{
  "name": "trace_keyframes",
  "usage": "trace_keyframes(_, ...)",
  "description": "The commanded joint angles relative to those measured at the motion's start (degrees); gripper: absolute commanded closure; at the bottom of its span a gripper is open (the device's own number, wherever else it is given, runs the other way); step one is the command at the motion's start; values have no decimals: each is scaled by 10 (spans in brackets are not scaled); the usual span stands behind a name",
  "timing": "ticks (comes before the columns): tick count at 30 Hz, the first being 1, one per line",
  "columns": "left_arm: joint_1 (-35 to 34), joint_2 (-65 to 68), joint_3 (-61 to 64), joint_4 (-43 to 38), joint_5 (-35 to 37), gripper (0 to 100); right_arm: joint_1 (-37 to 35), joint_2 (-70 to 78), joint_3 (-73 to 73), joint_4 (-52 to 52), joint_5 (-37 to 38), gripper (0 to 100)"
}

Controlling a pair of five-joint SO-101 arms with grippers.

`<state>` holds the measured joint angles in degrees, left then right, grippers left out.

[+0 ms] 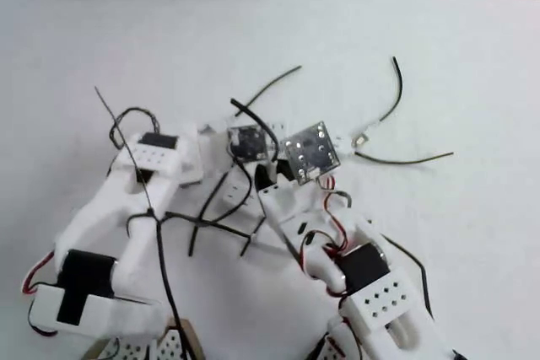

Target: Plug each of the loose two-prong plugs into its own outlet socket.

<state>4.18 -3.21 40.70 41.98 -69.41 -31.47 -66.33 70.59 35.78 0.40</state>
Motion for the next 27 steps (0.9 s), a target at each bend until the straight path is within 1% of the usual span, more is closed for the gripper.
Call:
trace_keyframes(1, -7, -4, -1, -13, 12, 962, 7, -6, -2, -12, -4, 980)
trace_keyframes(3, -14, -4, -1, -13, 15, 962, 7, -6, -2, -12, -4, 980)
trace_keyframes(4, -16, -4, -1, -13, 29, 962, 7, -6, -2, -12, -4, 980)
trace_keyframes(8, -23, -7, -7, 1, 127, 951, 7, -6, -2, -12, -4, 980)
trace_keyframes(12, -44, -28, -40, 78, 147, 845, 7, -6, -2, -12, -5, 978)
trace_keyframes(14, -65, -57, -58, 103, 185, 794, 5, -6, -2, -12, -11, 978)
trace_keyframes(16, -87, -92, -66, 107, 215, 754, 3, -6, -2, -12, -28, 978)
trace_keyframes(18, -102, -119, -69, 107, 213, 715, 2, -6, -2, -12, -33, 978)
trace_keyframes(21, -102, -124, -65, 97, 197, 676, 2, -6, -2, -12, -33, 978)
trace_keyframes(26, -90, -60, -85, 54, 191, 675, 4, -6, -2, -12, -33, 978)
trace_keyframes(27, -90, -38, -99, 50, 179, 675, 4, -6, -2, -12, -33, 978)
